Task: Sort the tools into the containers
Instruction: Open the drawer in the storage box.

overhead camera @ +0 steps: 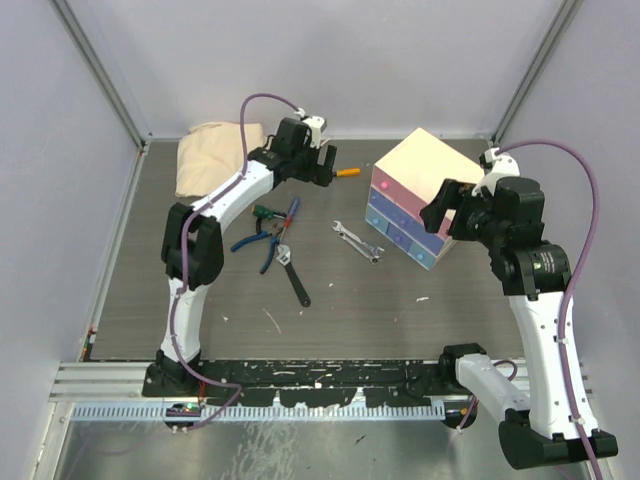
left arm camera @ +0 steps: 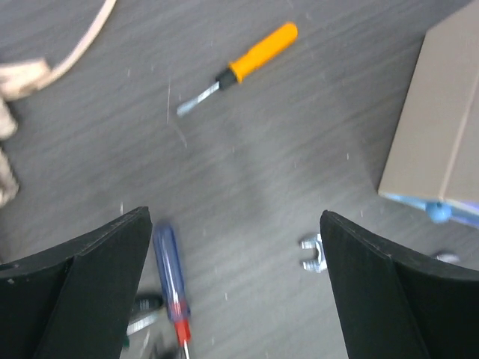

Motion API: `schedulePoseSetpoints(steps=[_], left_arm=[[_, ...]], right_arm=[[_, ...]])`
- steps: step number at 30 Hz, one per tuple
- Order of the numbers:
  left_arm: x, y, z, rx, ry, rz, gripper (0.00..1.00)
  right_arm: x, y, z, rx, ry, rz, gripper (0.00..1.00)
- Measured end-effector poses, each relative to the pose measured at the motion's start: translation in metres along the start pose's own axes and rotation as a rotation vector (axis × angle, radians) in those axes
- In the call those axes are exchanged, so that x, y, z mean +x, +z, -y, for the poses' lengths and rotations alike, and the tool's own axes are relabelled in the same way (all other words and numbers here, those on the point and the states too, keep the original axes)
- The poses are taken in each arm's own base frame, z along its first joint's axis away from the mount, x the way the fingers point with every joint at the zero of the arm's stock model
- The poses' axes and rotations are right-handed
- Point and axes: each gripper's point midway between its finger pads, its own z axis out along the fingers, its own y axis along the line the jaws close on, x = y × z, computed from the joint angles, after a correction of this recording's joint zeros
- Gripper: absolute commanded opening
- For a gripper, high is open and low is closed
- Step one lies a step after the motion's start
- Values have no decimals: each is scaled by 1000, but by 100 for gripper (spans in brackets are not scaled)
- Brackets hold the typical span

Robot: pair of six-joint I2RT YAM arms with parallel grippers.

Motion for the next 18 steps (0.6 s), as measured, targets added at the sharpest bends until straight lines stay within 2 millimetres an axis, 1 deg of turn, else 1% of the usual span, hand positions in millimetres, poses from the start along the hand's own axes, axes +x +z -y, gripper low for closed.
schedulePoseSetpoints(steps=[6, 9, 13, 18], left_arm=[[-23, 62, -1, 59, 41, 38, 92], [-27, 85, -1, 83, 64, 54, 92], [-13, 107, 0, 116, 86, 34, 92], [8, 123, 0, 132, 94, -4, 94]], right_arm=[[22, -4, 3, -2, 7, -53, 87], [32, -4, 3, -6, 12, -78, 87], [38, -3, 3, -9, 16, -104, 87], [39, -3, 2, -18, 16, -108, 87]])
